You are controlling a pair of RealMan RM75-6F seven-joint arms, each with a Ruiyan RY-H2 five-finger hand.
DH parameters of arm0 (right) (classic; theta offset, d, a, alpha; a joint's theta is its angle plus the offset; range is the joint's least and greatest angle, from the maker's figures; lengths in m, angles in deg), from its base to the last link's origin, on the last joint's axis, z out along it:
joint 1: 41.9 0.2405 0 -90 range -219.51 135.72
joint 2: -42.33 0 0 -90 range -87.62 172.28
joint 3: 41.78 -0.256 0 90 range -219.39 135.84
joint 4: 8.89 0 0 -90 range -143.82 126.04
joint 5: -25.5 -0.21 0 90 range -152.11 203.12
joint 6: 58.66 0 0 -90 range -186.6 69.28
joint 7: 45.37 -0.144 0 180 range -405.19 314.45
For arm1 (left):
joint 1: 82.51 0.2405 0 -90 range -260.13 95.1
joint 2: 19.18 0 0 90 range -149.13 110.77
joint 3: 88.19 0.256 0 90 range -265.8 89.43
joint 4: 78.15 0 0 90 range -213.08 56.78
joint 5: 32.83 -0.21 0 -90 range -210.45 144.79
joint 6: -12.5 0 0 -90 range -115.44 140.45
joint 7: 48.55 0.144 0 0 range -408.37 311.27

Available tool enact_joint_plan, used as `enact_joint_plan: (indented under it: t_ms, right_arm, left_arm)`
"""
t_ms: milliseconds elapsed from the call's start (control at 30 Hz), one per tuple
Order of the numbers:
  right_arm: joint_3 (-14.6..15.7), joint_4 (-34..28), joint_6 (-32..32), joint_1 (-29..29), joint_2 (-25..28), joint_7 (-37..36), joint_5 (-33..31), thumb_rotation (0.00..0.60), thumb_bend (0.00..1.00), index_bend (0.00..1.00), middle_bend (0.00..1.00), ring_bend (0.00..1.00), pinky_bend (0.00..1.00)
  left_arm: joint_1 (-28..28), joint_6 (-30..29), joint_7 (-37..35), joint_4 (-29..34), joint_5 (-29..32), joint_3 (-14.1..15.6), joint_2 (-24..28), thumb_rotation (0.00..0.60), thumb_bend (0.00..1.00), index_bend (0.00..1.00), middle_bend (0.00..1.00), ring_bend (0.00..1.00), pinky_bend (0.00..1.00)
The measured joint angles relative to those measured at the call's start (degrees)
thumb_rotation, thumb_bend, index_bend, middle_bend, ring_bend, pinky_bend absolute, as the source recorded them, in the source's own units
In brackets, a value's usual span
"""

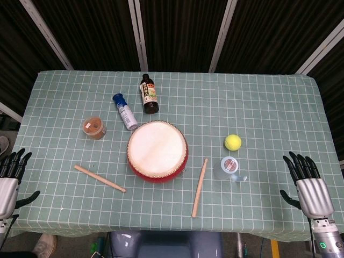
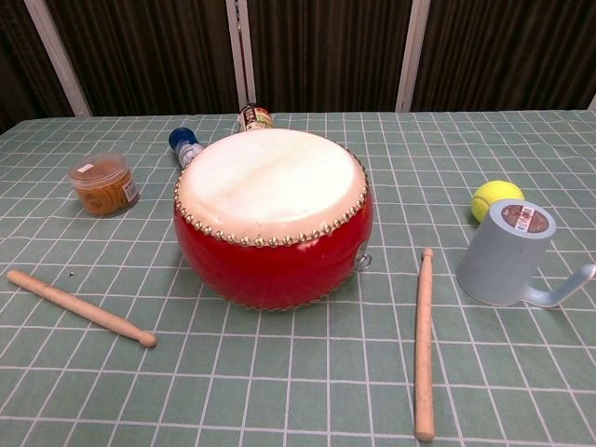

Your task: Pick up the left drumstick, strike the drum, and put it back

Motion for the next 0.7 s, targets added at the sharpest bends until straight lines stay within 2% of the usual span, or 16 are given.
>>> enact_joint_plan:
  t_ms: [633,700]
  right_arm:
    - [-0.09,0.36,0.31,-0.21,-0.24,-0.23,-0.06,0.6,0.26,0.0,0.0,0.0,0.07]
    - [-0.1,0.41,0.32,-0.23,-0.24,-0.23,-0.1,0.6,0.26,0.0,0.0,0.0,0.07]
  left_arm:
    - [-0.2,0.65,0.39,0.17,-0.26,0.35,0.16,0.6,0.0,0.0,0.0,0.0,0.07]
    - [-0.32,0.93,0.72,0.34,-0.27,0.39,0.19,0.6,0.0,0.0,0.01,0.01,0.1]
